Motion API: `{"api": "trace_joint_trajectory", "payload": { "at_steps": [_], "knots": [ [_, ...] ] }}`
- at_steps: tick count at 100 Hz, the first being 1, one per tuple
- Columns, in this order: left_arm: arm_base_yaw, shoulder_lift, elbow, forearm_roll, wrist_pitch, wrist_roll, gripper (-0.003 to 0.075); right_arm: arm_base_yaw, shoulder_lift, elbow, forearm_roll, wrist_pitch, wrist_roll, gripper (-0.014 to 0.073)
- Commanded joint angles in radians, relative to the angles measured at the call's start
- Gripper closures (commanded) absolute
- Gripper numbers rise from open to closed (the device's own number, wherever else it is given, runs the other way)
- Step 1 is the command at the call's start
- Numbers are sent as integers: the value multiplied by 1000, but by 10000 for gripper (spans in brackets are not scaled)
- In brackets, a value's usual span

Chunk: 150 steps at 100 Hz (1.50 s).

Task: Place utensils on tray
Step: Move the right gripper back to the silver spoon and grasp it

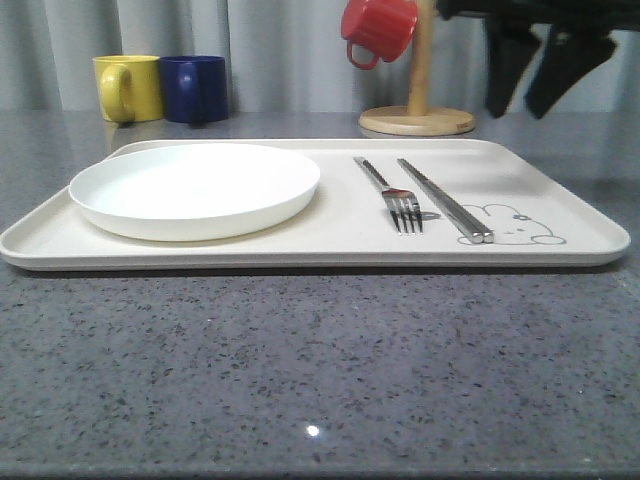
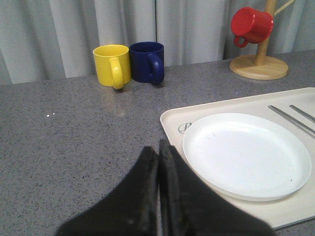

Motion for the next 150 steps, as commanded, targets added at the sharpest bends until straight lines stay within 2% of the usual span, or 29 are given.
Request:
{"api": "trace_joint_trajectory", "payload": {
  "at_steps": [1,24,43,71,137,144,150],
  "knots": [
    [3,8,-28,-13,-69,0,739,-103,-69,-33,-16,35,-93,282],
    [3,8,-28,-13,-69,0,739,-354,-59,-33,-16,156,-266,282],
    [3,8,-28,-13,-69,0,739,-448,-30,-33,-16,136,-309,282],
    [3,8,-28,-13,-69,0,739,-489,42,-33,-16,108,-317,282],
    [3,8,-28,-13,-69,0,739,-490,134,-33,2,148,-317,291],
    [3,8,-28,-13,-69,0,739,-490,134,-33,7,150,-317,342],
    [3,8,-28,-13,-69,0,739,-490,134,-33,8,152,-317,435]
  ]
}}
